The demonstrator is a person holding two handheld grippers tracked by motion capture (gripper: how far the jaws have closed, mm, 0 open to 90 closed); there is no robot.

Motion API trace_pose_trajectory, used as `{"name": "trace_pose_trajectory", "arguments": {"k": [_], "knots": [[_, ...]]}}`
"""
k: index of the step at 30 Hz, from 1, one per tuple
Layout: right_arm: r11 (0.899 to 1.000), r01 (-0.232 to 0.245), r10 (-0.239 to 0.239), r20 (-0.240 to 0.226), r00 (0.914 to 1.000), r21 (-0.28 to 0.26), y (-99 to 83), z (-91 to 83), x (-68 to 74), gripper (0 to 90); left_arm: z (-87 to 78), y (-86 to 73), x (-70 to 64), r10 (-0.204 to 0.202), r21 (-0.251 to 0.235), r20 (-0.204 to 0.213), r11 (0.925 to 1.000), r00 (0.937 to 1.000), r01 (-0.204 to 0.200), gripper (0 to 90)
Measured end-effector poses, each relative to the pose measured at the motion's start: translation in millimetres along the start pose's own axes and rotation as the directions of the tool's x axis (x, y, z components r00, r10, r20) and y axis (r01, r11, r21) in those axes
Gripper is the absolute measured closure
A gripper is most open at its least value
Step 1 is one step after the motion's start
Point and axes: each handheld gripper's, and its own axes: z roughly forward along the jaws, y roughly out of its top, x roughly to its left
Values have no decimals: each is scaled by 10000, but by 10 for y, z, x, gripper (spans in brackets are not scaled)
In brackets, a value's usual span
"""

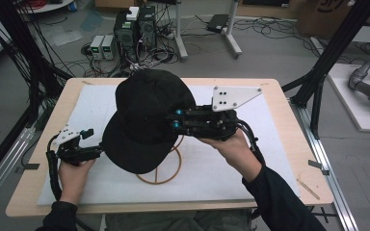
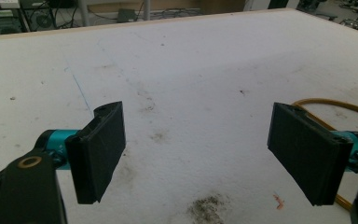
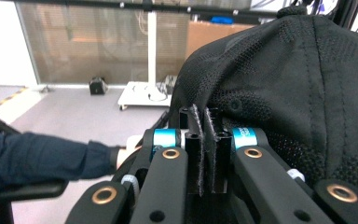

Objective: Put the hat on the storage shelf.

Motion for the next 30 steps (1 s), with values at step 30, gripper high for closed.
{"name": "trace_pose_trajectory", "arguments": {"k": [30], "knots": [[9880,209,-166,-291,9994,1530,-433,101,31,799,22,-15,-3,-2,121,31,9999,10000,2,192]]}}
